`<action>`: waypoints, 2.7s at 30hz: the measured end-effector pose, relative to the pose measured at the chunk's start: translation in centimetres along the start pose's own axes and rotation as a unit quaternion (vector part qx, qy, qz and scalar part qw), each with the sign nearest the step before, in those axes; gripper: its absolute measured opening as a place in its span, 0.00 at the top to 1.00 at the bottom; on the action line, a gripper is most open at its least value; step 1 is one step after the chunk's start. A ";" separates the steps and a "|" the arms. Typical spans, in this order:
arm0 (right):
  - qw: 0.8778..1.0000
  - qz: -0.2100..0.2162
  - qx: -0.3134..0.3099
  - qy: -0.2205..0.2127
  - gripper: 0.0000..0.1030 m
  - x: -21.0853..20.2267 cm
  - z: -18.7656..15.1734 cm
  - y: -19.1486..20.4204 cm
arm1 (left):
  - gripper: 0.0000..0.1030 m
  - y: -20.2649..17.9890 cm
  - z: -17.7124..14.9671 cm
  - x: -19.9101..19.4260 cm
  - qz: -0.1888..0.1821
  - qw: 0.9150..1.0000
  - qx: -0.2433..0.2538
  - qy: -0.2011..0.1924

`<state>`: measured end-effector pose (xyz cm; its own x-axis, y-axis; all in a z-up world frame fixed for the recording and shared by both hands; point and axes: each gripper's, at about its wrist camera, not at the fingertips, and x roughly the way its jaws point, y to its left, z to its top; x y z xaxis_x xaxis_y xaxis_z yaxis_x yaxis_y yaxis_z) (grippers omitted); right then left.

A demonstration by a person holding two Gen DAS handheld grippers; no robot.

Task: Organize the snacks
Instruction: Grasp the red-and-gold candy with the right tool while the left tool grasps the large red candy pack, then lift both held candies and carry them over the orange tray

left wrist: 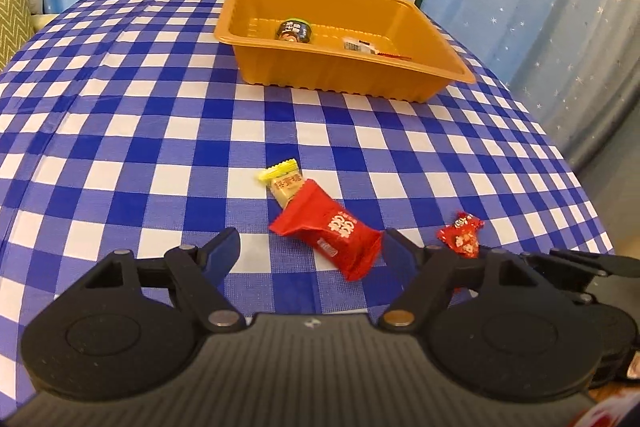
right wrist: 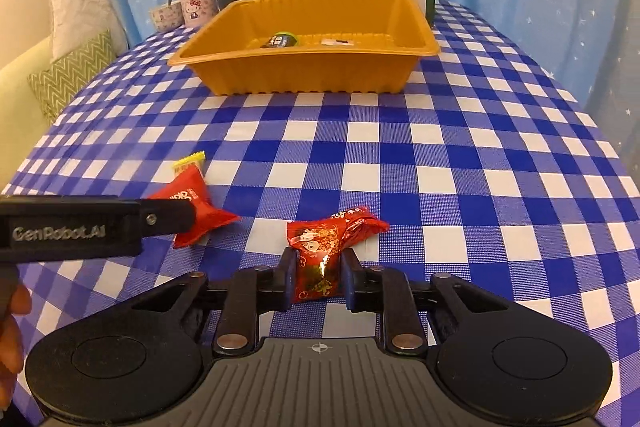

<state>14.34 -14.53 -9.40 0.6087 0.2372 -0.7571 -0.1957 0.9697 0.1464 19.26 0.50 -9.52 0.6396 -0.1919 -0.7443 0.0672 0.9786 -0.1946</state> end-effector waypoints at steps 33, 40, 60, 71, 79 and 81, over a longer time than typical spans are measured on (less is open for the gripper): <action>1.000 -0.016 -0.008 0.007 0.79 -3.6 -2.7 -0.2 | 0.51 -0.6 -0.6 0.1 0.004 0.995 0.103 0.015; 1.000 -0.023 -0.003 0.011 0.78 -3.7 -3.2 -0.6 | 0.48 -0.8 -1.7 -0.9 0.006 0.992 0.124 0.010; 1.000 -0.026 0.015 -0.003 0.73 -3.0 -3.2 -0.2 | 0.70 -1.4 -1.5 0.5 0.035 0.994 0.099 -0.004; 0.999 -0.038 -0.017 -0.006 0.78 -2.9 -3.6 0.4 | 0.77 -1.3 -2.5 -0.9 0.033 0.993 0.113 0.000; 0.999 -0.027 -0.012 -0.020 0.78 -4.5 -3.5 1.0 | 0.77 -1.2 -2.5 -4.2 0.031 0.994 0.098 -0.024; 0.999 -0.026 -0.011 -0.025 0.78 -5.0 -3.2 1.1 | 0.77 -1.2 -2.4 -5.0 0.030 0.995 0.095 -0.029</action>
<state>8.59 -14.88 -7.47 0.6565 0.1898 -0.7300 -0.1787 0.9794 0.0940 14.14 0.08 -7.10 0.6897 -0.1328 -0.7118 0.1671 0.9857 -0.0219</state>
